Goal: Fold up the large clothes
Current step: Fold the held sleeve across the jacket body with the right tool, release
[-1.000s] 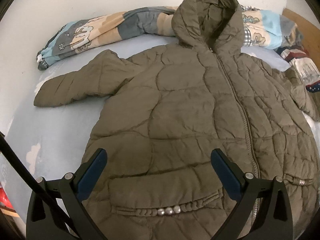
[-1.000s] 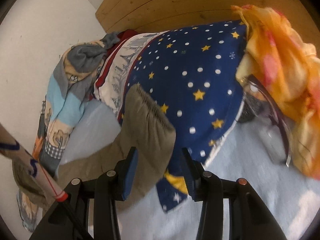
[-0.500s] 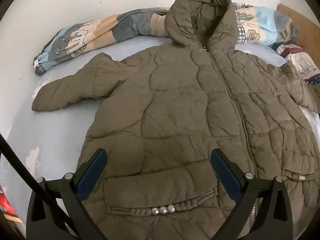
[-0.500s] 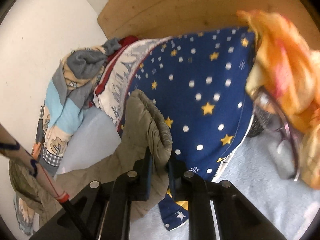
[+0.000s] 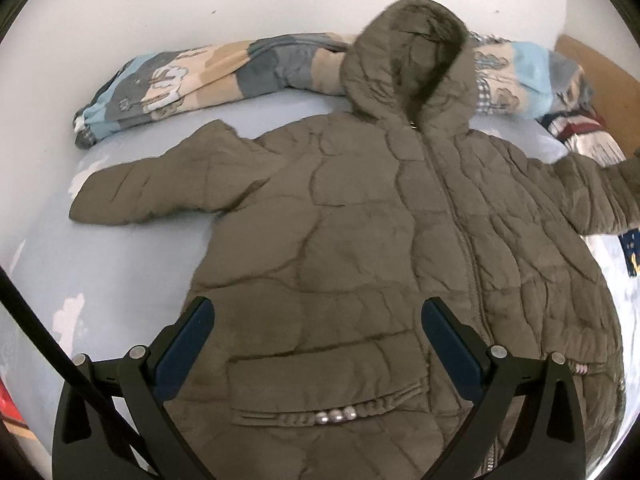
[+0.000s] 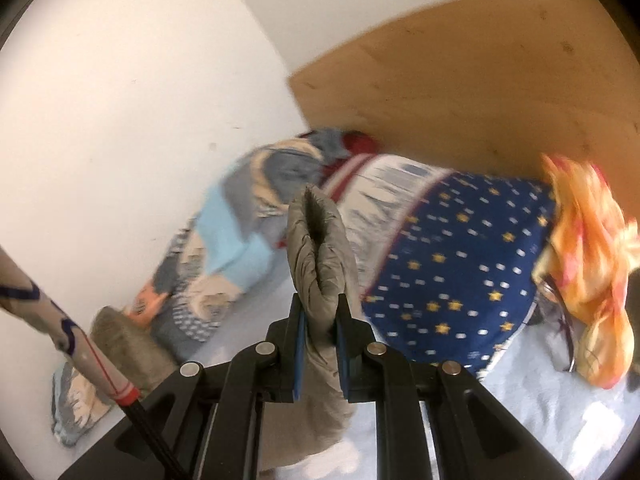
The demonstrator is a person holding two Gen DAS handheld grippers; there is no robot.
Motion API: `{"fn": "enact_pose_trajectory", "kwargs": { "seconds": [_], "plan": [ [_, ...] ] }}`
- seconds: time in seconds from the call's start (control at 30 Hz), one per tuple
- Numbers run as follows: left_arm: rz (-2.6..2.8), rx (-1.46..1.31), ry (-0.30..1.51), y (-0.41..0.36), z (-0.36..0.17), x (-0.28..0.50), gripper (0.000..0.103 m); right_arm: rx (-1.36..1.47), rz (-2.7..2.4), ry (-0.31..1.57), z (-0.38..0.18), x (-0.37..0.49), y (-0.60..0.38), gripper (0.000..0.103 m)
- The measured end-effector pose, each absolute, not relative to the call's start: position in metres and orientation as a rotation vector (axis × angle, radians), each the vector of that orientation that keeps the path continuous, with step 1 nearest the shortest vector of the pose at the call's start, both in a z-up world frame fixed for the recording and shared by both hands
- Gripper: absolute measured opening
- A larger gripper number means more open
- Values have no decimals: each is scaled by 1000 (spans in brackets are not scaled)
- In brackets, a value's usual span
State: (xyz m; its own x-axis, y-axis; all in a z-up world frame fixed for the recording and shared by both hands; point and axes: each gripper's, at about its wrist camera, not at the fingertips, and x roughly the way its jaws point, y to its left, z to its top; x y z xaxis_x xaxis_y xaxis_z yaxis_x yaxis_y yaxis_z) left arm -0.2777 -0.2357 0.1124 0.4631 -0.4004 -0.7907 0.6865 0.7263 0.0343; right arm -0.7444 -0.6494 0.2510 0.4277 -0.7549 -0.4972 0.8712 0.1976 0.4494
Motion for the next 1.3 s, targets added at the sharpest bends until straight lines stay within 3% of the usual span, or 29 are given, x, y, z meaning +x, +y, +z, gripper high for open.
{"fn": "enact_pose_trajectory", "kwargs": {
  "seconds": [0.27, 0.6, 0.73, 1.03, 1.3],
  "plan": [
    [-668, 316, 1035, -225, 92, -240, 103, 694, -984, 190, 298, -659, -591, 14],
    [-633, 227, 1002, -194, 119, -214, 103, 620, -715, 281, 306, -502, -513, 14],
    [-619, 200, 1008, -184, 123, -203, 103, 608, -628, 357, 274, -438, -484, 14],
    [-615, 164, 1020, -176, 124, -193, 103, 627, -504, 591, 140, -314, -431, 14],
    [-610, 149, 1034, -180, 123, -188, 103, 697, -437, 689, 60, -274, -418, 14]
  ]
}}
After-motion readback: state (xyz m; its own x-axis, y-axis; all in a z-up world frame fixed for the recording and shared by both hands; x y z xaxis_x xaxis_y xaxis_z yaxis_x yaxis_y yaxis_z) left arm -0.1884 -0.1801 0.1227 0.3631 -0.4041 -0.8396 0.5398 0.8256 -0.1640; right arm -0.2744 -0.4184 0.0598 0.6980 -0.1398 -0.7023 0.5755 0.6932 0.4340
